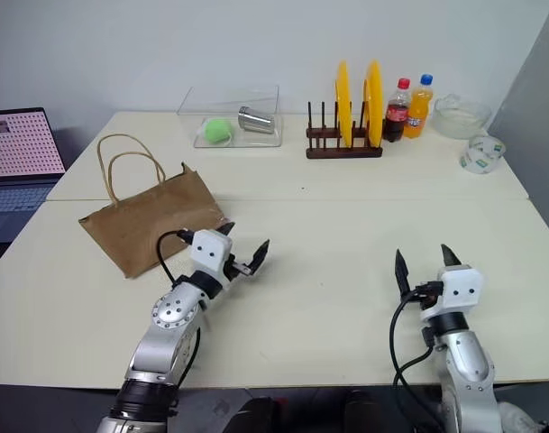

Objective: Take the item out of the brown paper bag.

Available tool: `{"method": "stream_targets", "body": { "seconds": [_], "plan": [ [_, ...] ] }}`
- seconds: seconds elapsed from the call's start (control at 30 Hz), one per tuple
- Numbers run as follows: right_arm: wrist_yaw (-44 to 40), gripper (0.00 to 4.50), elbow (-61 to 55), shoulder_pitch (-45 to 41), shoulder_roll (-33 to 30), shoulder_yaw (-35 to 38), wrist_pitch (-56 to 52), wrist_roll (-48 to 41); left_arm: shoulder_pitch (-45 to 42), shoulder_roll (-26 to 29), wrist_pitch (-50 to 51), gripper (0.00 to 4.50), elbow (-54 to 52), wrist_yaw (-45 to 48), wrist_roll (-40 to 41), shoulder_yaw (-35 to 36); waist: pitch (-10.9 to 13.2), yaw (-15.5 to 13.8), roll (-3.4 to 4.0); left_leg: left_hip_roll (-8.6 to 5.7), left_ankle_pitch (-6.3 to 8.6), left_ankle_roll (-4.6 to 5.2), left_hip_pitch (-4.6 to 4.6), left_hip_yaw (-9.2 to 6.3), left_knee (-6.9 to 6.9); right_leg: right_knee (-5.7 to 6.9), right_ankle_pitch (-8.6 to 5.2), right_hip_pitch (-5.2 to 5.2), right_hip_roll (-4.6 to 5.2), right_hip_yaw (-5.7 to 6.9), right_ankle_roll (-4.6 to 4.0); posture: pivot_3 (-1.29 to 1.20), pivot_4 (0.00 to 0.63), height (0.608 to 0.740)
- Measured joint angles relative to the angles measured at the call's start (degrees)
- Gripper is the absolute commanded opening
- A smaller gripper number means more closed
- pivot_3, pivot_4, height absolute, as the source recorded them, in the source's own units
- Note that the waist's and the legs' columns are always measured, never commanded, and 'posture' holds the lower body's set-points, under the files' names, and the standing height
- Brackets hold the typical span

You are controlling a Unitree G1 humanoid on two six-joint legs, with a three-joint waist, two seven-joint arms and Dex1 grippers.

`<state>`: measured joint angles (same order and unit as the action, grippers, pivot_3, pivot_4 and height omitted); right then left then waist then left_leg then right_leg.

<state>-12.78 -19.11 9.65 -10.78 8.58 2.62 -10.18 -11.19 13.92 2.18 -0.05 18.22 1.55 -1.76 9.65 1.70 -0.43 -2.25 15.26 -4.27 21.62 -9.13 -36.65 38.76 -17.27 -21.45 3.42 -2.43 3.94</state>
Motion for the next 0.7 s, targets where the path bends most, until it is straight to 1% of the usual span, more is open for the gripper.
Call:
{"method": "stream_targets", "body": {
  "seconds": [0.17,0.27,0.43,0.6,0.7],
  "plan": [
    [-1.3,4.5,0.2,0.0,-0.5,-0.8,0.5,0.0,0.1,0.5,1.4,4.47,-2.2,-1.3,-0.3,0.3,0.0,0.0,0.0,0.01,0.0,0.0,0.0,0.0,0.0,0.0,0.0,-0.01,0.0,0.0,0.0,0.0,0.15,0.74],
    [-3.2,4.5,0.2,0.0,-1.6,-1.4,0.4,-0.2,1.1,1.3,2.7,4.47,-5.0,-2.5,-0.3,2.0,0.0,0.1,0.0,0.02,0.0,0.0,-0.01,0.01,0.01,0.0,0.0,-0.01,0.0,-0.01,0.0,0.0,0.15,0.74],
    [-8.6,4.5,-2.2,-0.9,-4.2,-5.7,-2.6,-2.8,5.1,2.6,5.4,4.47,-12.5,-4.1,-0.4,5.2,0.0,0.2,0.03,0.02,0.0,0.0,0.0,0.01,0.0,0.0,0.0,-0.01,0.0,-0.03,0.0,0.0,0.15,0.74],
    [-13.5,4.5,-6.3,-7.0,-8.0,-8.8,-7.0,-5.8,7.1,3.0,9.3,4.47,-19.7,-4.9,2.5,10.0,0.0,0.0,0.01,0.03,0.0,0.0,0.0,-0.03,-0.01,-0.01,0.0,0.02,-0.01,0.04,0.0,0.0,0.15,0.74],
    [-16.8,4.5,-6.6,-11.0,-9.9,-10.0,-10.2,-8.9,7.2,6.6,13.1,4.47,-22.6,-2.5,6.6,13.9,0.1,0.1,-0.04,0.05,0.0,0.0,0.02,-0.04,0.0,-0.01,0.0,-0.01,-0.03,0.07,0.0,0.0,0.15,0.74]
  ]
}}
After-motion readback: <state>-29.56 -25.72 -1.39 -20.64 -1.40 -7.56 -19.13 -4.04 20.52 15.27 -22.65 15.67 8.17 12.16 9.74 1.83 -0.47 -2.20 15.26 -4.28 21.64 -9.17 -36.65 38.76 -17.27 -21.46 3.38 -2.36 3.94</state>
